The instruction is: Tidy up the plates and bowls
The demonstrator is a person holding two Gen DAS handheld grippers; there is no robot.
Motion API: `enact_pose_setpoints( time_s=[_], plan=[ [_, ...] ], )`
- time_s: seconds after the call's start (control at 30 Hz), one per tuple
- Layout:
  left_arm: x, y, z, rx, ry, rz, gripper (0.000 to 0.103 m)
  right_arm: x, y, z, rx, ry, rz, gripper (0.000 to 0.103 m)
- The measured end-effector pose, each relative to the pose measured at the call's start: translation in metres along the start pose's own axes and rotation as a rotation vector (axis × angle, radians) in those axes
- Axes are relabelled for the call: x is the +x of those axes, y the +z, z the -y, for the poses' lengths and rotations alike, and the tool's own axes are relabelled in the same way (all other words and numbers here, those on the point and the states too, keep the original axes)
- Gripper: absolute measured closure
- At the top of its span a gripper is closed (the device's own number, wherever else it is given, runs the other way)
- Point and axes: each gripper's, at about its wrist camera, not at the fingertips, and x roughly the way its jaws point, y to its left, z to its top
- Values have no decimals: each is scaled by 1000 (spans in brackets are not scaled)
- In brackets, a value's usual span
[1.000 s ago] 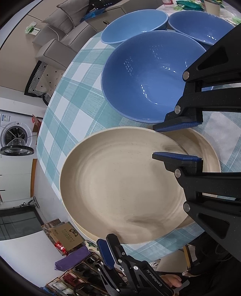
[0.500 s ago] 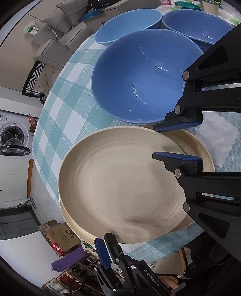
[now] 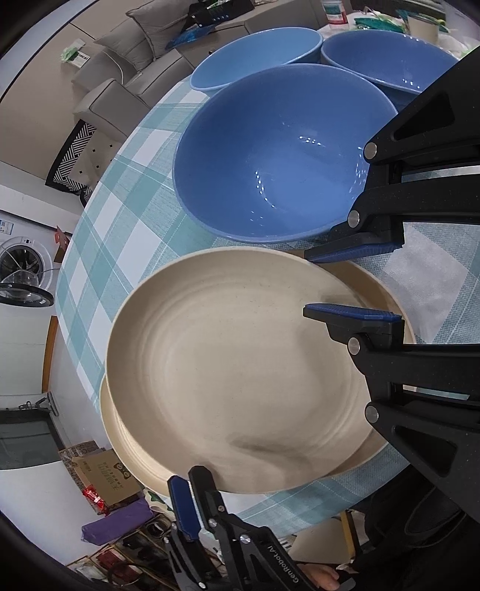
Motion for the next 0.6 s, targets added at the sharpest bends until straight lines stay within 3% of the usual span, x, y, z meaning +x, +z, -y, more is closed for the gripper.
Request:
enact_pose_setpoints(
  time_s=[0.6],
  plan=[
    [7, -3, 12, 45, -3, -33, 78, 0, -14, -5, -30, -36, -35, 80]
  ],
)
